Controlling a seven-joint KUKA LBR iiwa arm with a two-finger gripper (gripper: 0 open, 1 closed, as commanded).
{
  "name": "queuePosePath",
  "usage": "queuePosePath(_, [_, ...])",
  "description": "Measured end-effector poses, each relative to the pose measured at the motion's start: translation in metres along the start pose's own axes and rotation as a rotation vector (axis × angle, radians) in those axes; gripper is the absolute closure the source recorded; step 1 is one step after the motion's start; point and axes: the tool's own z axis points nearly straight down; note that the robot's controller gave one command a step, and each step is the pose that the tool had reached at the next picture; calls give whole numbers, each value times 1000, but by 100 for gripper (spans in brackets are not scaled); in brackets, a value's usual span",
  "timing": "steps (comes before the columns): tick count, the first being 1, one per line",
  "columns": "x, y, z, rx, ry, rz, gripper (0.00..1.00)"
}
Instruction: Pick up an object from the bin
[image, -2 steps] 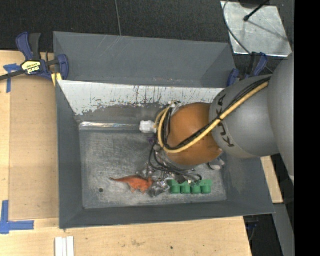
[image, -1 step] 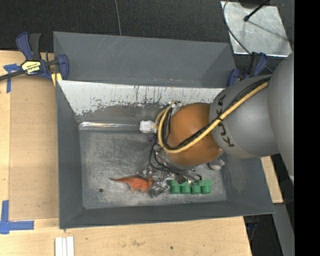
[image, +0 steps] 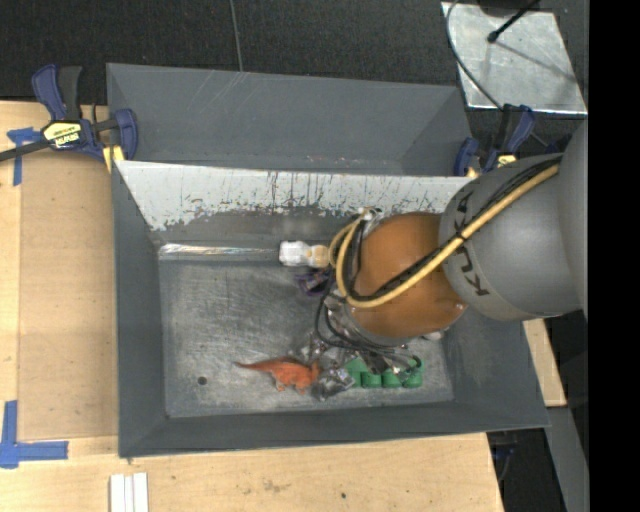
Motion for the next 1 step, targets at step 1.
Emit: queuePosePath(1, [-28, -25, -139, 1, 10, 8, 100])
